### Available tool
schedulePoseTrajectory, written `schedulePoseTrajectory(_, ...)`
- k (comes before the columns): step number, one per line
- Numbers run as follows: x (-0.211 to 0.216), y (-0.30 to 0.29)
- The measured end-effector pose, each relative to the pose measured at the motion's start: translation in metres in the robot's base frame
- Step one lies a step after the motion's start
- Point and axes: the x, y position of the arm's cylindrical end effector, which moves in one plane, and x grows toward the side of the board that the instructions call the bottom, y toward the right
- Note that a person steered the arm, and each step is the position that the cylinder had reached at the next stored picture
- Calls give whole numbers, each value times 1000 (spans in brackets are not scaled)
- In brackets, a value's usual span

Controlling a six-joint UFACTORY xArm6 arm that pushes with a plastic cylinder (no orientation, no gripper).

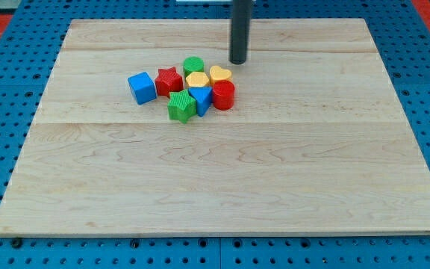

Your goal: Slide yellow heart along with the group of blocks down a bit

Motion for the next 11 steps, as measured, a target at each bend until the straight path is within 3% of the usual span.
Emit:
schedulePoseTrajectory(1,50,5)
schedulePoseTrajectory(8,61,-34)
schedulePoseTrajectory(10,130,-43)
schedulePoseTrajectory(11,135,-25)
